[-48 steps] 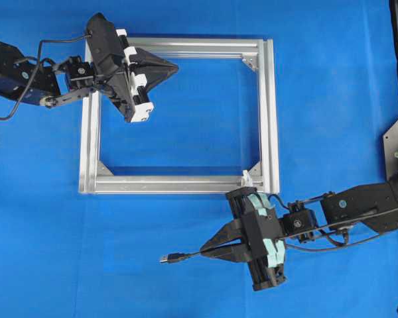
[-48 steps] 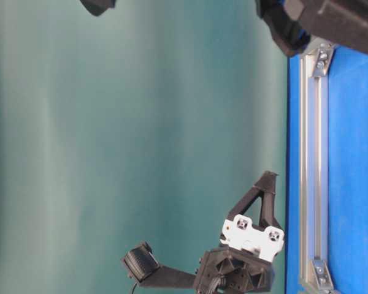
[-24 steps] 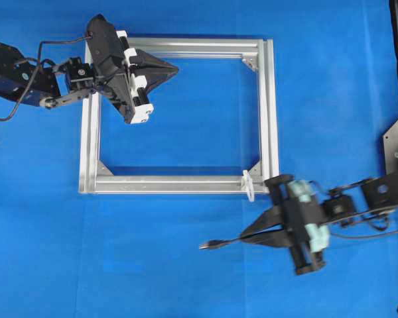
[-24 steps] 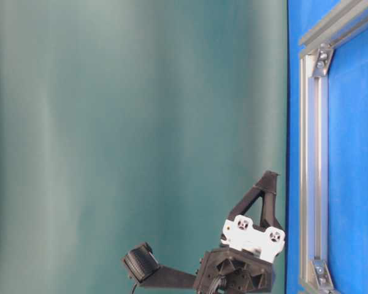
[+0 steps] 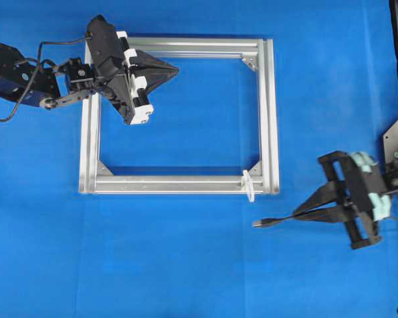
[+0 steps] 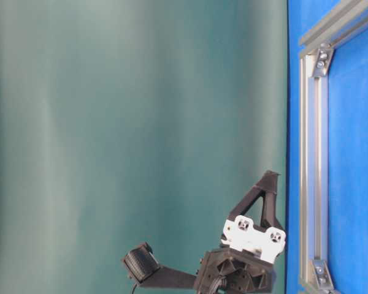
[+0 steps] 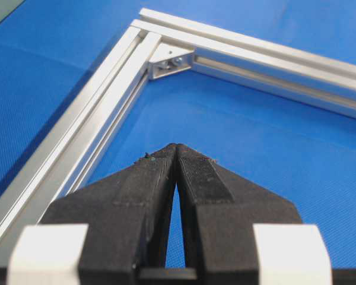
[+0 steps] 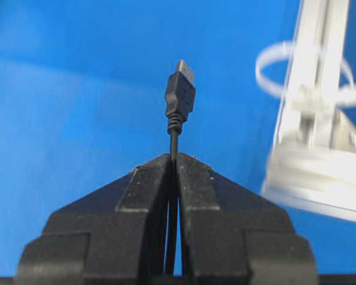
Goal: Insert the wire through the string loop located on the right side.
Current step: 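Lift the cable and carry it right toward the white zip-tie loop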
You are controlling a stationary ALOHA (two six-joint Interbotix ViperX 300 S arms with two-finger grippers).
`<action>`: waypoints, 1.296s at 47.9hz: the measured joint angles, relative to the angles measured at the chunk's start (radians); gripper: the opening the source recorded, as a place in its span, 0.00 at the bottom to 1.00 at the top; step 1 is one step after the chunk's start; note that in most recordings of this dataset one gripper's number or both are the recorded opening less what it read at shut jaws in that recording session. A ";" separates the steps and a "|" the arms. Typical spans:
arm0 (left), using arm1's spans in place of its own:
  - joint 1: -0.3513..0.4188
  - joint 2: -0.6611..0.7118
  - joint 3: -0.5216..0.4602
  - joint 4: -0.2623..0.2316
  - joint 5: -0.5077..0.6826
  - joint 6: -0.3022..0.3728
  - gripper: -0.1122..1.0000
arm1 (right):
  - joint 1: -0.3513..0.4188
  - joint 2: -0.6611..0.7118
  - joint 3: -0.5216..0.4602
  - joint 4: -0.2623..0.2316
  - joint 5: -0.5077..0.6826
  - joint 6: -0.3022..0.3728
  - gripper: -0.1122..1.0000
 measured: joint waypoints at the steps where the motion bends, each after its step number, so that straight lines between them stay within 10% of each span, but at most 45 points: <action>1: 0.000 0.000 0.000 0.000 0.000 0.000 0.10 | 0.000 -0.014 0.008 0.000 0.006 0.000 0.07; 62: -0.023 0.000 -0.002 0.000 0.000 0.000 0.10 | -0.175 -0.094 0.075 -0.002 -0.035 -0.043 0.07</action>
